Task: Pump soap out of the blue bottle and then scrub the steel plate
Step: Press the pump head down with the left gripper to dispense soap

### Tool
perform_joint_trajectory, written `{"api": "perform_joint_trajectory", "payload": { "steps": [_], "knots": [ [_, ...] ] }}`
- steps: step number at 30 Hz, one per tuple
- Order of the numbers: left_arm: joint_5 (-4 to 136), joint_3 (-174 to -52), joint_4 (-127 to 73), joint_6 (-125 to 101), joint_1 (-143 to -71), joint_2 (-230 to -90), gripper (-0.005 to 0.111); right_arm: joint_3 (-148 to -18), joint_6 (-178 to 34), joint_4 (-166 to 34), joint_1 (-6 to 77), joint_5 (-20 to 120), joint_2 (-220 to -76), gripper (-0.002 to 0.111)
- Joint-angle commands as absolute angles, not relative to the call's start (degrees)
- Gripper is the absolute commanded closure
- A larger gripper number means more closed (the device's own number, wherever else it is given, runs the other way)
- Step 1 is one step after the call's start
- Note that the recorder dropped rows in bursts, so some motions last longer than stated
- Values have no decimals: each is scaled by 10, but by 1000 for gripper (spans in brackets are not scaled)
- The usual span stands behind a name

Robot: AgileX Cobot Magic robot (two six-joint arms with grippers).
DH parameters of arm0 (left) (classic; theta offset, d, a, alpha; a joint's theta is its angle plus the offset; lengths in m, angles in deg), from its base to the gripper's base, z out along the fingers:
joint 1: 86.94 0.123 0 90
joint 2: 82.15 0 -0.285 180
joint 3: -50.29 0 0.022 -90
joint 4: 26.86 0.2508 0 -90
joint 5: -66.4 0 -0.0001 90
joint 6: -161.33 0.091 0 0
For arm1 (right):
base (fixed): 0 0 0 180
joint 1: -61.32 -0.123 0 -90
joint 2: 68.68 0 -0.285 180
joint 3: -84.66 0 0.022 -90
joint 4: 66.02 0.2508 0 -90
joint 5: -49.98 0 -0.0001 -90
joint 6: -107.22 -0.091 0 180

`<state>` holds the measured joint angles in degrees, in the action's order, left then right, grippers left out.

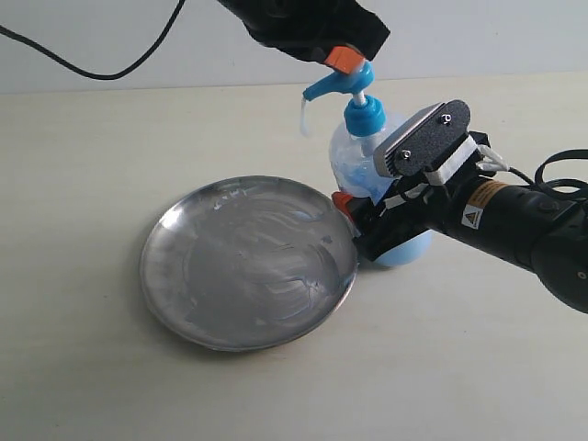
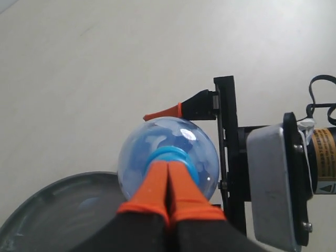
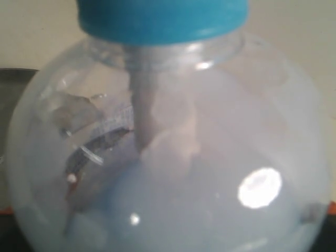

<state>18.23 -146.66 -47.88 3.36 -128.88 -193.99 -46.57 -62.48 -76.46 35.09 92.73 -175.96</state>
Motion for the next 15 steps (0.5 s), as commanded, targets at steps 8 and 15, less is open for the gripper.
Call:
{"api": "perform_joint_trajectory", "payload": {
  "steps": [8, 15],
  "knots": [
    [90, -1449, -450, 35, -1292, -1986, 107, -472, -623, -791, 350, 953, -1758, 108],
    [124, -1390, -451, 36, -1292, -1986, 107, -472, -623, -791, 350, 953, -1758, 108]
  ]
}}
